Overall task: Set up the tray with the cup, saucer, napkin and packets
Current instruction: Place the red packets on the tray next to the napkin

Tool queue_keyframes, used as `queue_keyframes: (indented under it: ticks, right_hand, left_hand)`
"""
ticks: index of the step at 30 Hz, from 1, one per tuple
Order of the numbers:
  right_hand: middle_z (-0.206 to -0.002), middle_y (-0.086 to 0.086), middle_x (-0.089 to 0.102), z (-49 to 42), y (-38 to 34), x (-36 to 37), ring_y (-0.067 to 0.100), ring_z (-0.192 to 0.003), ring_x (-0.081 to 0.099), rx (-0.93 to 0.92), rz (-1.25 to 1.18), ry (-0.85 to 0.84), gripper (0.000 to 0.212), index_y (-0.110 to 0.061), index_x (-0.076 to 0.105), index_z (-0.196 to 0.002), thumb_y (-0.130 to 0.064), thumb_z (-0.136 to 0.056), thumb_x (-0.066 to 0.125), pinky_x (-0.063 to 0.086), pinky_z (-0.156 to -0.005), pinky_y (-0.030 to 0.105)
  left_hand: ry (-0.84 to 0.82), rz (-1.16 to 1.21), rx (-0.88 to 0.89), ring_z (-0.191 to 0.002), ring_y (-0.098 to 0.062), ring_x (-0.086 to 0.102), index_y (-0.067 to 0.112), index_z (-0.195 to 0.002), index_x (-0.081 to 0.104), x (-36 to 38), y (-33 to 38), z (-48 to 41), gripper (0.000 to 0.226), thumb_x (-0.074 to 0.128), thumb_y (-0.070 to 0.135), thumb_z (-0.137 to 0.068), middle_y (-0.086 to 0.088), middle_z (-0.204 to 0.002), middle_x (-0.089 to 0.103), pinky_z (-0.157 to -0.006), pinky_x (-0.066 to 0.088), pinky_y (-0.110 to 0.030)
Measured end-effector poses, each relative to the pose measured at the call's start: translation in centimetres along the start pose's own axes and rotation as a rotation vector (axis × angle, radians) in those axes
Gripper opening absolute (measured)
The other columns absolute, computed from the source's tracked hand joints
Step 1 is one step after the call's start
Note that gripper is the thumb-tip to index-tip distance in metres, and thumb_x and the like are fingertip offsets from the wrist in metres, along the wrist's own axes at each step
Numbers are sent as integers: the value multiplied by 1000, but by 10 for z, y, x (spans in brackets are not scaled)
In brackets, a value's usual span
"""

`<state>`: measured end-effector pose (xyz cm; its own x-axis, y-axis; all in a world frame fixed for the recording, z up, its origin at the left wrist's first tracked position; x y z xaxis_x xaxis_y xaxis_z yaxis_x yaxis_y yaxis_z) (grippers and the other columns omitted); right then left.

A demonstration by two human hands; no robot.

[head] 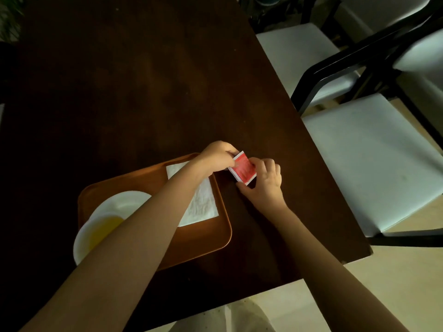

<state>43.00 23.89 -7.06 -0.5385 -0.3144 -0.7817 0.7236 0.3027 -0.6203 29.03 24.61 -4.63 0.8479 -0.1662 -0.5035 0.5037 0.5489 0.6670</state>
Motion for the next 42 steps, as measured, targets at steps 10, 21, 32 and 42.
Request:
queue_keyframes:
  ticks: [10, 21, 32, 42]
  right_hand:
    - [-95, -2, 74, 6, -17, -55, 14, -97, 68, 229, -1019, -579, 32, -24, 70, -95, -46, -80, 52, 55, -74, 19]
    - [-112, 9, 69, 35, -76, -59, 25, -108, 64, 52, -972, -979, 48, -10, 61, -117, -33, -75, 67, 54, -84, 24]
    - [-117, -3, 53, 85, -122, -61, 10, -99, 57, -348, -212, -443, 59, -15, 50, -129, -26, -76, 72, 51, -78, 14]
    - [-116, 10, 55, 129, -122, -24, 23, -107, 48, -328, 14, -24, 61, -9, 49, -125, -39, -77, 68, 45, -90, 32]
  left_hand:
    - [-12, 317, 204, -97, -13, 64, 18, -109, 59, -22, 16, 69, 24, 62, 16, -85, -1, -102, 65, -77, 55, -22]
    - [107, 409, 366, -85, 6, 62, 28, -91, 65, -46, 7, 142, 20, 63, 10, -83, 13, -88, 65, -69, 49, -8]
    - [431, 926, 191, -101, -11, 64, 28, -104, 62, -10, -54, 207, 46, 59, -8, -76, 3, -111, 63, -84, 53, -27]
    - [586, 1151, -32, -98, -11, 66, 26, -104, 59, 40, -77, 223, 23, 65, 28, -82, 4, -104, 69, -73, 55, -21]
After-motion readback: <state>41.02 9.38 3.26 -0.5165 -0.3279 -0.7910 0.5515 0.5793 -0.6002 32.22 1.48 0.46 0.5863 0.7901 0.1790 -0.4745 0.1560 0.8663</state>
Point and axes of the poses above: each hand's wrist, its own z-axis away from the middle knuckle, its own x-axis out of the palm, y = z × x, the point moved 5 cm from there along -z, towards the middle knuckle
